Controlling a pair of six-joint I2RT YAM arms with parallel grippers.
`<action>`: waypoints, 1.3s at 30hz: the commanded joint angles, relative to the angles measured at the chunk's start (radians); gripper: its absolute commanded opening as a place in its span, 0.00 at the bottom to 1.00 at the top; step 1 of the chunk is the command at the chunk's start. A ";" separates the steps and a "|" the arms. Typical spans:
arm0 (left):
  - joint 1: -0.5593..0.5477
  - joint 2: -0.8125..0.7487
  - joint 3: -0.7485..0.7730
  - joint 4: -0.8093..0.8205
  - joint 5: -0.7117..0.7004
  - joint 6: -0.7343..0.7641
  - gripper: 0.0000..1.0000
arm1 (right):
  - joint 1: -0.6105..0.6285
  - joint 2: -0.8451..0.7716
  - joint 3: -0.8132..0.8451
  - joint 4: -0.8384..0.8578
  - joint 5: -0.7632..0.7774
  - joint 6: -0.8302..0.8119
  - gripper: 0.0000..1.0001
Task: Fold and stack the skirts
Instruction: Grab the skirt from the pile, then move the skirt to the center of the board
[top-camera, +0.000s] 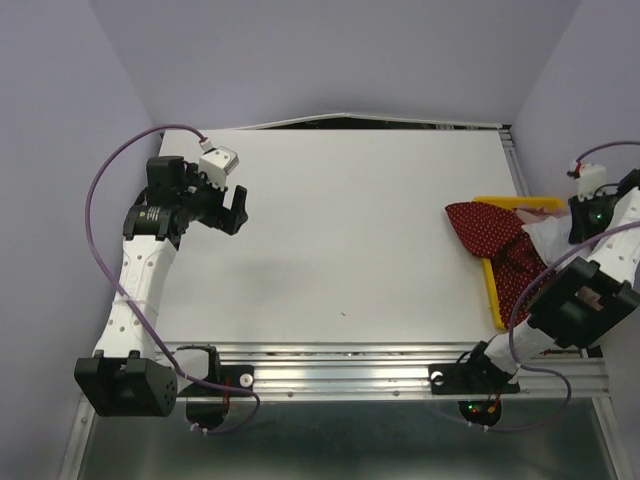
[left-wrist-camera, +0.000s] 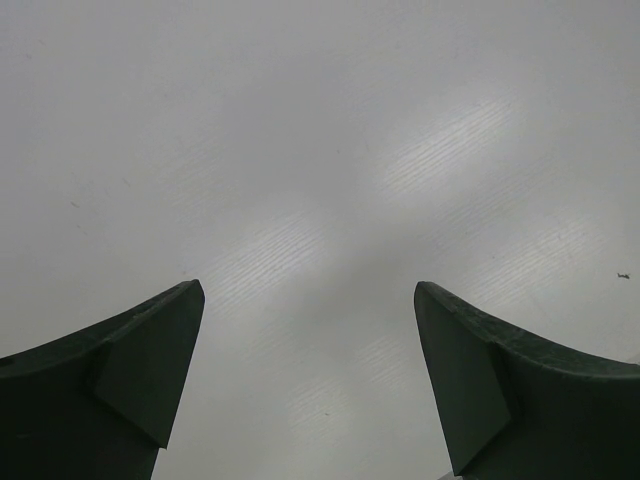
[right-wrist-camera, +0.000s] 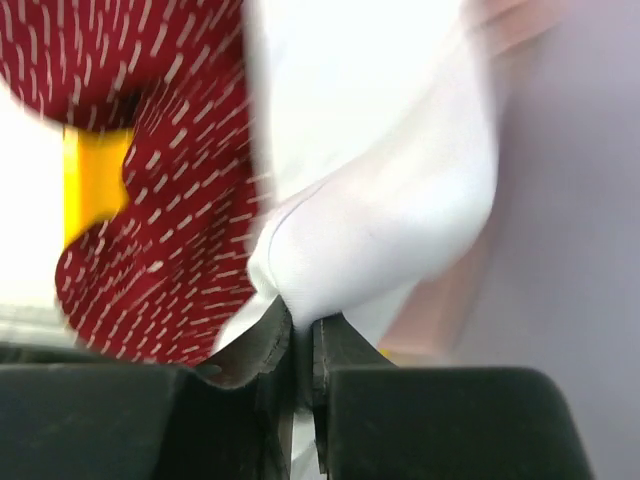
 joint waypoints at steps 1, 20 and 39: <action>0.000 0.000 0.039 0.054 -0.008 -0.030 0.99 | -0.001 -0.036 0.373 -0.041 -0.214 0.130 0.01; 0.226 0.141 0.168 0.019 0.116 -0.122 0.99 | 1.065 -0.067 -0.049 0.599 -0.159 0.677 0.02; 0.200 0.162 0.011 -0.012 0.176 0.112 0.98 | 1.361 0.168 -0.056 0.733 -0.227 0.852 0.86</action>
